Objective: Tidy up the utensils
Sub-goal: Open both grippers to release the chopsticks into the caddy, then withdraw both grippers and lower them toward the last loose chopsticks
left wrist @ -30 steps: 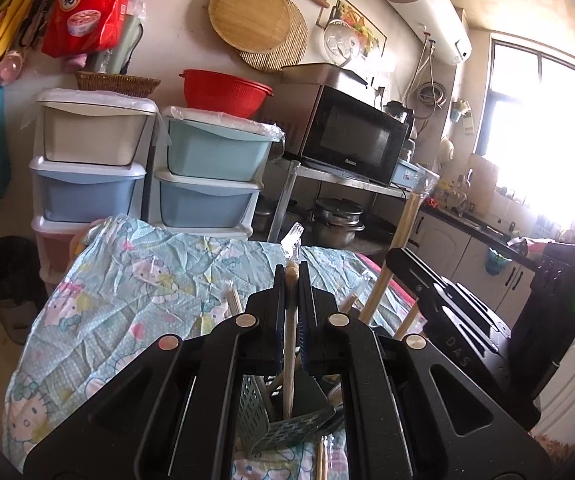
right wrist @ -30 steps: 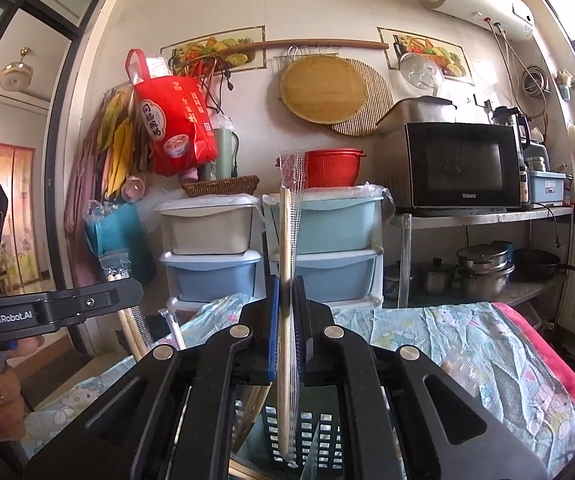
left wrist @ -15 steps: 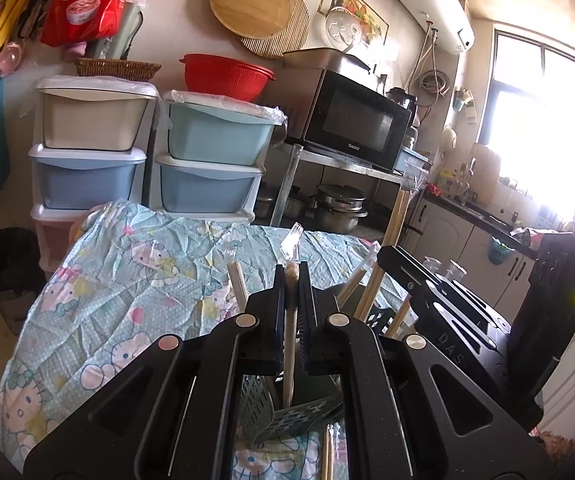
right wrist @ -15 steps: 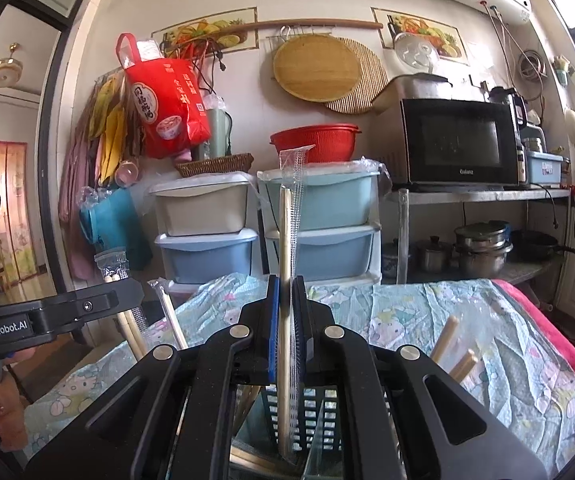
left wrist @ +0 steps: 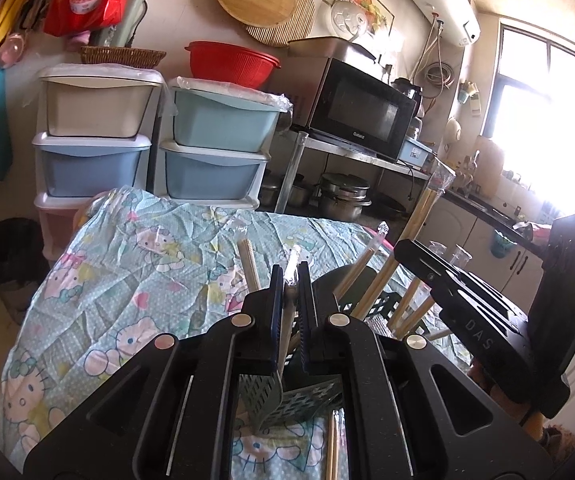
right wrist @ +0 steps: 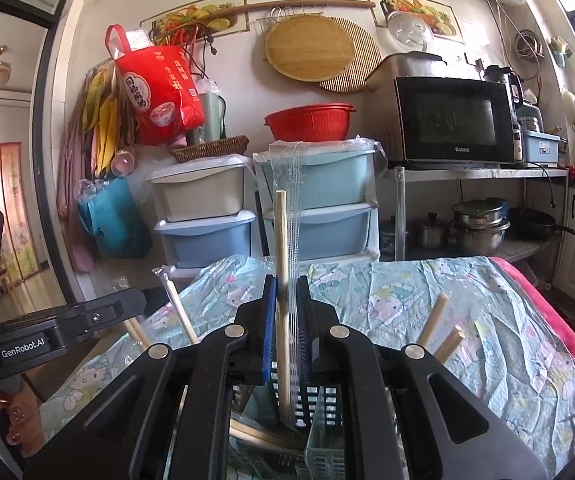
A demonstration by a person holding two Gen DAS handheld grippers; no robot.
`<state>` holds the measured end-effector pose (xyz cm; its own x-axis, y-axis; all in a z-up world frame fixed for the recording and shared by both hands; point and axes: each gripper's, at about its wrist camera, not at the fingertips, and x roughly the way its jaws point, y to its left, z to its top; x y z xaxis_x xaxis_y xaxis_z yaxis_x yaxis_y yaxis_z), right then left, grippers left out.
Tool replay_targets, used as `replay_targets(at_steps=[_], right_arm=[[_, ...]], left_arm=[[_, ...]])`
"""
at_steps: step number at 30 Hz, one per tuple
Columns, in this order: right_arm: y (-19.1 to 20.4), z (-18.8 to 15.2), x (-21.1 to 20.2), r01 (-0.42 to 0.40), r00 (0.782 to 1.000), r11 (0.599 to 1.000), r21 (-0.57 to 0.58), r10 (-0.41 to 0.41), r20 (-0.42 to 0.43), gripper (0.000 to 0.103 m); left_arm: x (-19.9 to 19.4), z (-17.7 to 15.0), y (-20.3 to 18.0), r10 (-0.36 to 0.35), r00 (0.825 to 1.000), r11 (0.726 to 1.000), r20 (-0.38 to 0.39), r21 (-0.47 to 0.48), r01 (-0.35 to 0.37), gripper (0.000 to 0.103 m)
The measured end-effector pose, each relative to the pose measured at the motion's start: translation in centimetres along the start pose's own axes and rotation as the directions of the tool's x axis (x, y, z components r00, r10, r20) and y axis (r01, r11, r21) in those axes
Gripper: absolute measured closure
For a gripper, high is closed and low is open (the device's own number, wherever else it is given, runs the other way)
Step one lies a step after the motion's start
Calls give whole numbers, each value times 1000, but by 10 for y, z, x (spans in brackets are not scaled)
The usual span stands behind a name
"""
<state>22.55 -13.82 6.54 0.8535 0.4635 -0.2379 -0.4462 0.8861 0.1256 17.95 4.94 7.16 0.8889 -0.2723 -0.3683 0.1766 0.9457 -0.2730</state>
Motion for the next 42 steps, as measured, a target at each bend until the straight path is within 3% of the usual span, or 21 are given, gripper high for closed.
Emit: replay_targets(at_steps=[6, 15, 32, 38, 42], right_arm=[[-3, 0, -5, 6, 999, 1000, 9, -6, -36, 81], [-7, -3, -18, 19, 998, 1000, 24, -17, -62, 77], [-9, -10, -55, 21, 990, 999, 42, -15, -140, 62], [-5, -10, -75, 6, 991, 999, 41, 0, -136, 56], [-2, -12, -91, 1, 992, 999, 34, 3, -130, 53]], left_arm=[[-4, -2, 2, 6, 1000, 1000, -11, -6, -6, 93], [-15, -6, 2, 3, 1000, 1000, -20, -2, -3, 80], [-39, -13, -13, 2, 1000, 1000, -22, 29, -1, 30], [-48, -15, -19, 3, 1000, 999, -18, 46, -2, 18], [-55, -18, -19, 6, 1000, 999, -12, 42, -5, 16]])
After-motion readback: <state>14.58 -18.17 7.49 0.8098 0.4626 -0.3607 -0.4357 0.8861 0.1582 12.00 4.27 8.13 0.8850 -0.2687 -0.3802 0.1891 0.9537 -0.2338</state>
